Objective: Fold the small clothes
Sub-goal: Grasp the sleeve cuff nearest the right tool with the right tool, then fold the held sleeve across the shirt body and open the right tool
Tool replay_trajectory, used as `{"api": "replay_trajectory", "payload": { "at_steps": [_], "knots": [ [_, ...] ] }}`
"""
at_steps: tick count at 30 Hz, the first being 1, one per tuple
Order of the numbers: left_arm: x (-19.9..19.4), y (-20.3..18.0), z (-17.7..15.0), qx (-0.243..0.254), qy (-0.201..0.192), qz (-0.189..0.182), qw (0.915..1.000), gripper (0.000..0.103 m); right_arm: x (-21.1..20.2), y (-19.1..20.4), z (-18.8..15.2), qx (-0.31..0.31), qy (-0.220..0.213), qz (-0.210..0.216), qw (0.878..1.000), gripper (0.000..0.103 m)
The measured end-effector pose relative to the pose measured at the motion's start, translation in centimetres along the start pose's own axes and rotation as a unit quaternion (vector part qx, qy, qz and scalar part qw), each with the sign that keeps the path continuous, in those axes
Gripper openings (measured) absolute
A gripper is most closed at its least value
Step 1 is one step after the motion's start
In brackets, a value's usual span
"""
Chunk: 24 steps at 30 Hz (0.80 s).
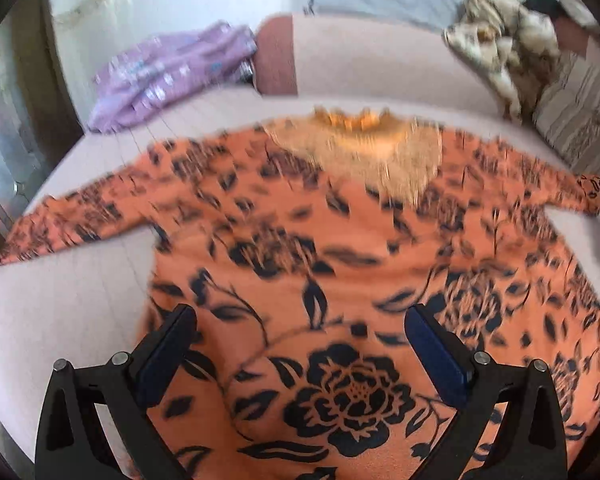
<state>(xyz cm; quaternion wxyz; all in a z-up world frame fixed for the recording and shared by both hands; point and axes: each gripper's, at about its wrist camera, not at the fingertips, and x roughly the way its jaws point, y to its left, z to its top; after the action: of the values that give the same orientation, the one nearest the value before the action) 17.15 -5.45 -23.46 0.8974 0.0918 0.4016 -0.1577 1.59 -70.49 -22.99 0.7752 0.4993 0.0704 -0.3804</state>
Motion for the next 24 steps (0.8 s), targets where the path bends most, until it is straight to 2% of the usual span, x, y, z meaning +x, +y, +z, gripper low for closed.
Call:
{"api": "replay_trajectory", "payload": {
  "at_steps": [3, 6, 9, 12, 15, 19, 24],
  "knots": [
    [-1.4, 1.5, 0.5, -0.025, -0.017, 0.002, 0.9995, 0.103, -2.2, 5.4, -1.5, -0.042, 0.026, 0.065, 0.997, 0.005],
    [-2.5, 3.5, 0.7, -0.052, -0.022, 0.012, 0.9983, 0.103, -4.1, 11.5, -4.8, -0.080, 0.061, 0.126, 0.987, 0.005],
    [-3.7, 5.6, 0.6, -0.075, -0.034, 0.033, 0.9960, 0.103, -5.0, 18.8, -10.7, -0.116, 0.105, 0.184, 0.970, 0.005],
    [-5.0, 8.1, 0.6, -0.104, -0.051, 0.053, 0.9919, 0.103, -5.1, 23.7, -17.0, -0.133, 0.148, 0.223, 0.954, 0.005],
    [-5.9, 10.3, 0.3, -0.126, -0.060, 0.072, 0.9876, 0.103, -5.5, 26.1, -25.1, -0.139, 0.194, 0.241, 0.941, 0.005],
    [-6.4, 12.8, -0.3, -0.153, -0.061, 0.085, 0.9826, 0.103, -5.1, 28.2, -33.5, -0.132, 0.256, 0.256, 0.923, 0.005],
    [-6.5, 14.5, -0.7, -0.173, -0.063, 0.104, 0.9774, 0.103, -3.6, 30.4, -44.5, -0.145, 0.346, 0.259, 0.890, 0.007]
  ]
}}
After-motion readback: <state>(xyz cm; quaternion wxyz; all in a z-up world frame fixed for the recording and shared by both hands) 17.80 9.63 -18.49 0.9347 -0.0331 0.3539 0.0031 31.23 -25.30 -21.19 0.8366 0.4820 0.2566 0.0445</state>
